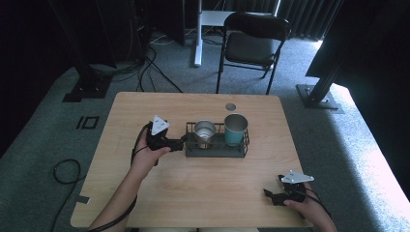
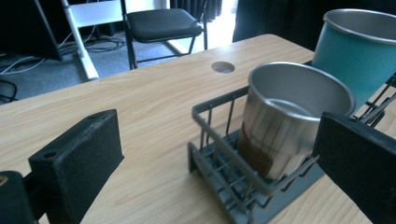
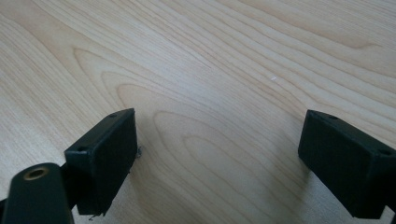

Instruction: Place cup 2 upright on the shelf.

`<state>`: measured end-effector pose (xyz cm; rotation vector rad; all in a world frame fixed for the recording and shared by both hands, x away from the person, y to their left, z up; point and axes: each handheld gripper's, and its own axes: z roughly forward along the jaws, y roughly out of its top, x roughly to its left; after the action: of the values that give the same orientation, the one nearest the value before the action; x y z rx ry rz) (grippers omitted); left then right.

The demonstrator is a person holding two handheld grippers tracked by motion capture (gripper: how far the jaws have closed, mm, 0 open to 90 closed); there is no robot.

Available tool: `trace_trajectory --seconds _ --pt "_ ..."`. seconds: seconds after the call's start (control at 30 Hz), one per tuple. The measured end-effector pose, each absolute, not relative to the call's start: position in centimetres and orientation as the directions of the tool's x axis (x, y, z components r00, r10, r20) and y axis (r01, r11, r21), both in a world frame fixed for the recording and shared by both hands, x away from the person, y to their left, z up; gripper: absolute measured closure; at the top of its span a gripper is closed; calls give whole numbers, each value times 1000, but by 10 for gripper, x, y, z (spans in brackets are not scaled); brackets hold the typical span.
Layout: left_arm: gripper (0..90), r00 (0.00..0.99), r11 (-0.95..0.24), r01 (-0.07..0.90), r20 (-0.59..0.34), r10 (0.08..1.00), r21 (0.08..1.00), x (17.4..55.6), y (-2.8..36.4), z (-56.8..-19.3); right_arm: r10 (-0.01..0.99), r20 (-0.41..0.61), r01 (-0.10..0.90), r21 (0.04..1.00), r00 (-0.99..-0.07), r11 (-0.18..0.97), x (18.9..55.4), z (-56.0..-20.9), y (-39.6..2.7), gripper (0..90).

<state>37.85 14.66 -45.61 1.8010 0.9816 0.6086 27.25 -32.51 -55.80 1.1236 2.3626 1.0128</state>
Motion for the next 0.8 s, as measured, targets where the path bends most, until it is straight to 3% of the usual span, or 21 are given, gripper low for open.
trace_trajectory --seconds 0.8 --pt "21 479 -208 432 -27 877 878 353 206 -490 777 4 539 723 -629 433 273 -558 -324 110"
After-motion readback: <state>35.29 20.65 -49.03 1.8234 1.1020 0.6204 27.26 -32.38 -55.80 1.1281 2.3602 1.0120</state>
